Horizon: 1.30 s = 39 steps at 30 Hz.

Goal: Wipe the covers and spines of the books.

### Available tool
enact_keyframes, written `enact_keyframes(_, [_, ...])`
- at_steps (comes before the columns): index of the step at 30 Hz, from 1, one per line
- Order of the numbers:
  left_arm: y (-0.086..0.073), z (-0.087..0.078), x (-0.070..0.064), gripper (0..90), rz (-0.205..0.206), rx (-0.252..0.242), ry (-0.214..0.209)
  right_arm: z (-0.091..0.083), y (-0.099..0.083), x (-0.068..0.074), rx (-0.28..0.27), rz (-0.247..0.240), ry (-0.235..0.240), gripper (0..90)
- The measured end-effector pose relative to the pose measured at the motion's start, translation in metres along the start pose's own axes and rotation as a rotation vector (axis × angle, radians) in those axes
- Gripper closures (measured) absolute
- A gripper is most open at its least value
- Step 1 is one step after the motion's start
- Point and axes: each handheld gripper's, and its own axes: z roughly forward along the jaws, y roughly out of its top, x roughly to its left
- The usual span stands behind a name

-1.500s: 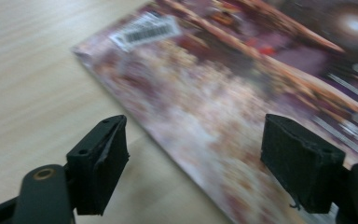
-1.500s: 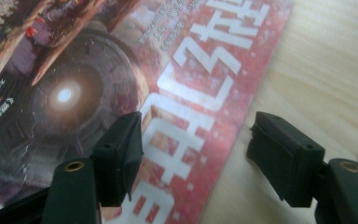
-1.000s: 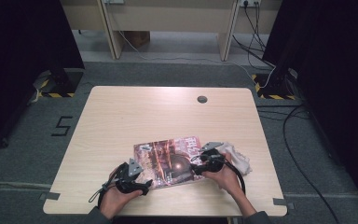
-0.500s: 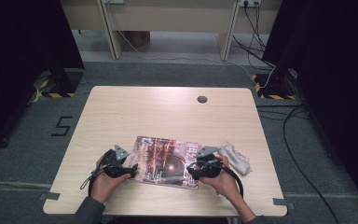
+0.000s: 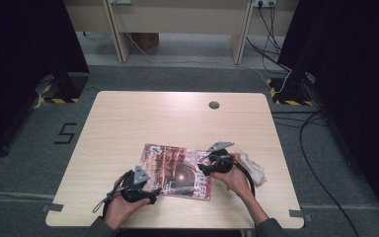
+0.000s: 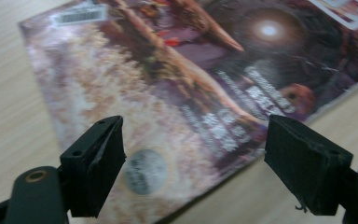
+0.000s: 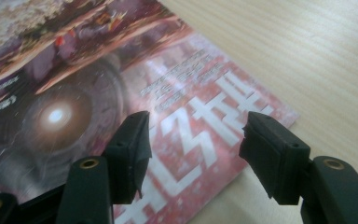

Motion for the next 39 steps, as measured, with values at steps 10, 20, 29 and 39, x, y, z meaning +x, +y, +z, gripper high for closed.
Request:
enact_keyframes(10, [-0.003, 0.006, -0.004, 18.4, 0.044, 0.033, 0.027, 0.028, 0.025, -0.011, -0.01, 0.011, -0.022, 34.5])
enact_keyframes(20, [-0.002, 0.008, 0.0, 14.5, 0.038, 0.044, 0.014, 0.047, 0.037, -0.023, 0.009, 0.037, 0.003, 32.7])
enact_keyframes(29, [-0.001, 0.008, 0.011, 17.1, 0.021, 0.05, 0.058, 0.049, 0.031, -0.022, 0.019, 0.049, 0.055, 31.1])
enact_keyframes(39, [0.0, 0.008, 0.027, 15.8, -0.029, 0.052, 0.141, 0.024, 0.012, -0.01, 0.083, 0.011, 0.053, 32.5])
